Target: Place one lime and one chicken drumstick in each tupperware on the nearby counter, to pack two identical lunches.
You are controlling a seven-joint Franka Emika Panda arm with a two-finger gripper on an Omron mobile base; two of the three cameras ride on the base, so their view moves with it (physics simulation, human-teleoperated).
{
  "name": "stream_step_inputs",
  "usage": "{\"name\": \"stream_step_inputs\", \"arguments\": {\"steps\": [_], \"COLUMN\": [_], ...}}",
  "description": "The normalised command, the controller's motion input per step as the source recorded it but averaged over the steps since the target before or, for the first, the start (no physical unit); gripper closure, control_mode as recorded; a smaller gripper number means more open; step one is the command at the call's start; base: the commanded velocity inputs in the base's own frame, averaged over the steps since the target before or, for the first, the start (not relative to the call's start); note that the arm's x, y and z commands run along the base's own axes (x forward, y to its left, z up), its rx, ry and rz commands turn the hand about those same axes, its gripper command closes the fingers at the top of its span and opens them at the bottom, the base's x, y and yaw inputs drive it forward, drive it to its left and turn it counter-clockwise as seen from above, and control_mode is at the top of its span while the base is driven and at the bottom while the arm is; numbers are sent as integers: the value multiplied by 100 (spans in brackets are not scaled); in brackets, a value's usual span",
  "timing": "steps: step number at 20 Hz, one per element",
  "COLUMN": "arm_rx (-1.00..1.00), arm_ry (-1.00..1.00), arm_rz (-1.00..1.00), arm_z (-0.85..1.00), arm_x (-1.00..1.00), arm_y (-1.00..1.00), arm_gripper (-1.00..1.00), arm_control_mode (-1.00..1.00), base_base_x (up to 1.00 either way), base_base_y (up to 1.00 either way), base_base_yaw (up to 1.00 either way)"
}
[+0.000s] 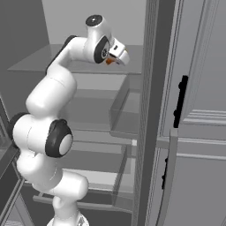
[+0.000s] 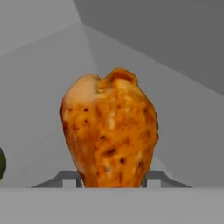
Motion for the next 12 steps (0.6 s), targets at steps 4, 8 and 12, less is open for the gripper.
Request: {"name": "stream_step_inputs", "arguments": {"steps": [4,8,12], "arm_rx": [0,-20,-23], "arm_ry": [-18,-2,0], "arm_rz": [29,43,44], "arm_z": [2,0,15], "arm_x": [-100,-100,-100], "arm_y": [0,0,0], "arm_gripper": [100,100,100], "arm_control_mode": [-100,-100,-100], "base_base_x": [0,0,0], "base_base_y": [0,0,0], "base_base_yaw": [0,0,0]}}
